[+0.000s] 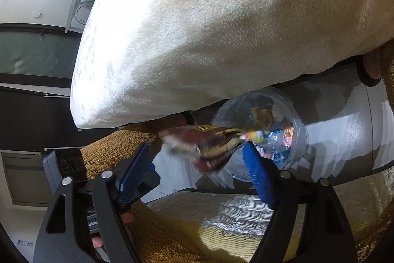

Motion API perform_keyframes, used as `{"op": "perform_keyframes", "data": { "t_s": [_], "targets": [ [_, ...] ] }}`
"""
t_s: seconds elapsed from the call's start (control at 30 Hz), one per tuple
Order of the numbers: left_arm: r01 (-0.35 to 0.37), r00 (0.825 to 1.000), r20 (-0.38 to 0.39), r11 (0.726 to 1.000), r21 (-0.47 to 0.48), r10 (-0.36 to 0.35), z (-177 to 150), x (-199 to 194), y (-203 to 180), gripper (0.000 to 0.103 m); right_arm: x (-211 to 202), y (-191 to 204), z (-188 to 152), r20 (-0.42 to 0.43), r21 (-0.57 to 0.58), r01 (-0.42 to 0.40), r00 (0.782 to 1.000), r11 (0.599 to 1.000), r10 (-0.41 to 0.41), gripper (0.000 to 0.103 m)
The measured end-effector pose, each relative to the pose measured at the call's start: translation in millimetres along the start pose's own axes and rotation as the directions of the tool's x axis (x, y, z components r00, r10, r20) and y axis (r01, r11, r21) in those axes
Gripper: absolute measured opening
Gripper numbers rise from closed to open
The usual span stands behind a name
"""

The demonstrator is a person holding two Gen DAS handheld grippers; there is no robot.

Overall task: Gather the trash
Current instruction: 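Open the left tool over the bin while the right tool releases the brown wrapper, then raise both open tools back over the bed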

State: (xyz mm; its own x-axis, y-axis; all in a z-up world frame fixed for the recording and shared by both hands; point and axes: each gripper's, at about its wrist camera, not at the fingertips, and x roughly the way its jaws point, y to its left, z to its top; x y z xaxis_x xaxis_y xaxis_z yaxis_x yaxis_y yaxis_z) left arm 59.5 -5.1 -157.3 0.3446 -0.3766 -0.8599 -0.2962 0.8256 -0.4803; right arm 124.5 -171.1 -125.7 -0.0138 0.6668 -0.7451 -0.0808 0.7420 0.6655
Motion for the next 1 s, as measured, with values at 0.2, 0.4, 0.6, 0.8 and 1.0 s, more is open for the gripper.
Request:
{"op": "perform_keyframes", "data": {
  "t_s": [0.2,0.4,0.6,0.8,1.0],
  "targets": [
    [0.017,1.000,0.026,1.000,0.004,-0.018,0,-8,1,0.087,-7,2,-2,0.017,-0.002,-0.005,1.000,1.000,0.005,0.078],
    [0.029,0.997,0.071,0.999,0.031,-0.031,-2,-19,-3,0.087,-22,10,-6,0.066,-0.064,-0.024,0.997,0.998,0.028,0.078],
    [0.007,0.992,0.128,0.995,0.102,-0.020,-4,-29,-16,0.087,-37,21,-10,0.136,-0.132,-0.008,0.990,0.991,0.026,0.079],
    [0.000,0.972,0.232,0.985,0.174,-0.041,-7,-51,-26,0.087,-73,57,-26,0.334,-0.334,0.081,0.942,0.939,0.037,0.079],
    [-0.066,0.930,0.366,0.963,0.262,-0.036,-9,-79,-40,0.087,-92,82,-32,0.454,-0.455,0.192,0.890,0.869,0.041,0.079]
  ]
}}
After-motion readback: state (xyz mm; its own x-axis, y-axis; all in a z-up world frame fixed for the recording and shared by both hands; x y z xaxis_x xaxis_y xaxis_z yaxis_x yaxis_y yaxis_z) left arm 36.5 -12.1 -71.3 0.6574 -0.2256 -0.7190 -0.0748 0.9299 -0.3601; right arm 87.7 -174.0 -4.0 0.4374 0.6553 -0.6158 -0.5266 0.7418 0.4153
